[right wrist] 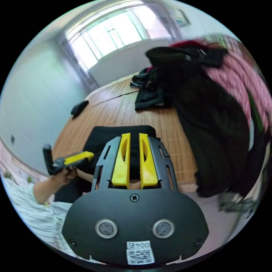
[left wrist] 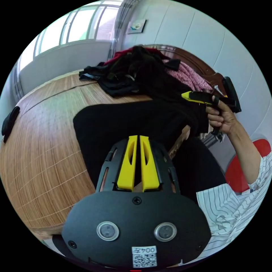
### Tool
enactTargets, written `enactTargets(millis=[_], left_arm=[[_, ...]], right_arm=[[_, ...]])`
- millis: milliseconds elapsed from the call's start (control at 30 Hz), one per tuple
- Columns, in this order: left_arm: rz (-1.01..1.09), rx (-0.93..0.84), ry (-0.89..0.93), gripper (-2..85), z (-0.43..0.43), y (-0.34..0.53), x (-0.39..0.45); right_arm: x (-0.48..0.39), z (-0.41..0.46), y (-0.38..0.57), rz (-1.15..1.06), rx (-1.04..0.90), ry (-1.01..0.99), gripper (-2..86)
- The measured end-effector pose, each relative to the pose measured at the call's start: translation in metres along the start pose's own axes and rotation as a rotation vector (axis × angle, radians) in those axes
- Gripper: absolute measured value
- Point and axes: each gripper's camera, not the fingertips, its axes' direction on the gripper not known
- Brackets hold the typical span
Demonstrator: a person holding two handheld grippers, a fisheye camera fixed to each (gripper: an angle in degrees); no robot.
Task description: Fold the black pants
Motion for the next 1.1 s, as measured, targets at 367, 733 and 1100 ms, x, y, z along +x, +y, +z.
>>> enactTargets(millis=[367, 733, 1100], left_arm=[[-0.206, 0.005, -0.158, 1.6, -0.040, 0.051, -0.055], [-0.178, -0.053, -0.148, 6.5, -0.050, 0.111, -0.033], [-0.119, -0.082, -0.246, 11.7, -0.029, 0.096, 0.001]], right_arm=[[-0.165, 0.153, 0.003, -0.572, -0.408, 0.568, -0.7], [-0.200, 0.077, -0.078, -0.249, -0.297, 0.037, 5.7], [-0.303, 0.155, -0.118, -0.370, -0.523, -0.024, 8.3]])
